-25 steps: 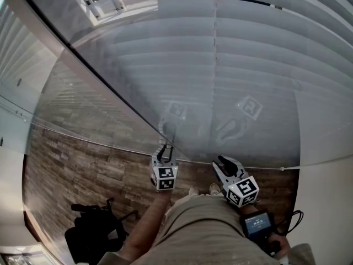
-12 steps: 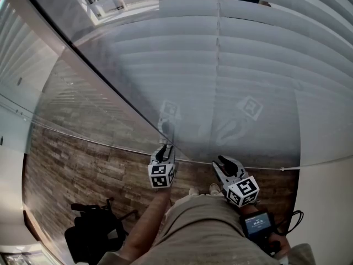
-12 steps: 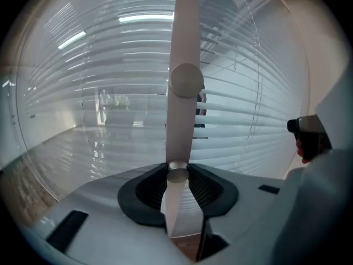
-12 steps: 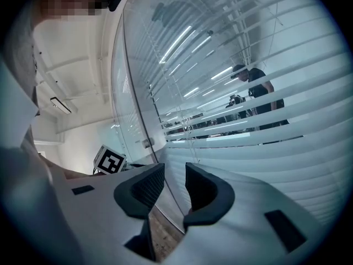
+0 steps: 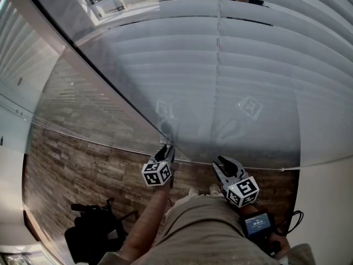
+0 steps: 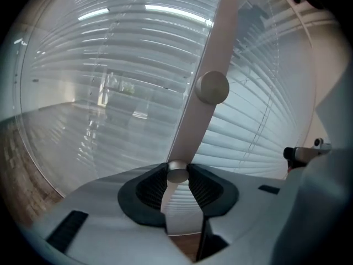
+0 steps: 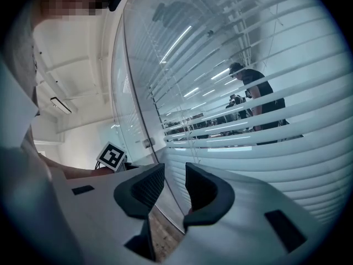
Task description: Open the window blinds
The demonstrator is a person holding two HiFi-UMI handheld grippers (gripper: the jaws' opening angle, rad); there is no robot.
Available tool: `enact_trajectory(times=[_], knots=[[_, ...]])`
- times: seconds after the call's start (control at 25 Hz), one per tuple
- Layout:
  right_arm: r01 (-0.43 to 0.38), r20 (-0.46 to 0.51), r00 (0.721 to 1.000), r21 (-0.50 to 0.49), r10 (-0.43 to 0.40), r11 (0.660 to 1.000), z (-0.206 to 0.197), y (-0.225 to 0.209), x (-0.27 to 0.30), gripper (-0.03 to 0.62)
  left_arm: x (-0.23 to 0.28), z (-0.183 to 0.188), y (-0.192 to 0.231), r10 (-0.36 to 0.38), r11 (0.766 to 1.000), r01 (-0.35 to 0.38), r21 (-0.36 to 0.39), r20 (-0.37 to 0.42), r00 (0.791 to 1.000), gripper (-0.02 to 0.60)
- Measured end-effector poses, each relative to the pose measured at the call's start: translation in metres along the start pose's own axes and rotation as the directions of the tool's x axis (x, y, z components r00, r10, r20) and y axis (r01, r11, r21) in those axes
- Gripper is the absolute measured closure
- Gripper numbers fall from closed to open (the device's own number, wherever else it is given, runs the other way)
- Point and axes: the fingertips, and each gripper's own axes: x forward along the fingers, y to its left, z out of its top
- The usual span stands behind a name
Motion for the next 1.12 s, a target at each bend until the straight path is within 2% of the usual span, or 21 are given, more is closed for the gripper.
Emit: enact_trajectory(times=[0.28, 0.56, 0.8, 1.12], knots=[[-0.004, -0.001, 1.0, 0.002, 0.004, 1.0, -0.0016, 0.0011, 0.0007, 0.47, 0.0013, -0.0008, 0.0013, -0.056, 0.992, 0.057, -0.114, 0.009, 0.998, 0.446], [-0.006, -0.003, 1.0, 0.004, 0.006, 1.0, -0.004, 0.0024, 0.0011, 0.47, 0.0021, -0.0033, 0.0034, -0.091, 0.978, 0.092, -0.186, 0.014, 0.996, 0.446], [-0.008, -0.006, 1.0, 0.007, 0.008, 1.0, -0.0058, 0.0018, 0.0005, 0.47, 0.0024, -0.0053, 0.0051, -0.136, 0.954, 0.137, -0.266, 0.025, 0.99, 0.446], [-0.01, -0.005, 1.0, 0.005, 0.01, 1.0, -0.0057, 0.0022, 0.0012, 0.47, 0.0029, -0.0066, 0.0069, -0.195, 0.909, 0.2, -0.367, 0.05, 0.979, 0.446]])
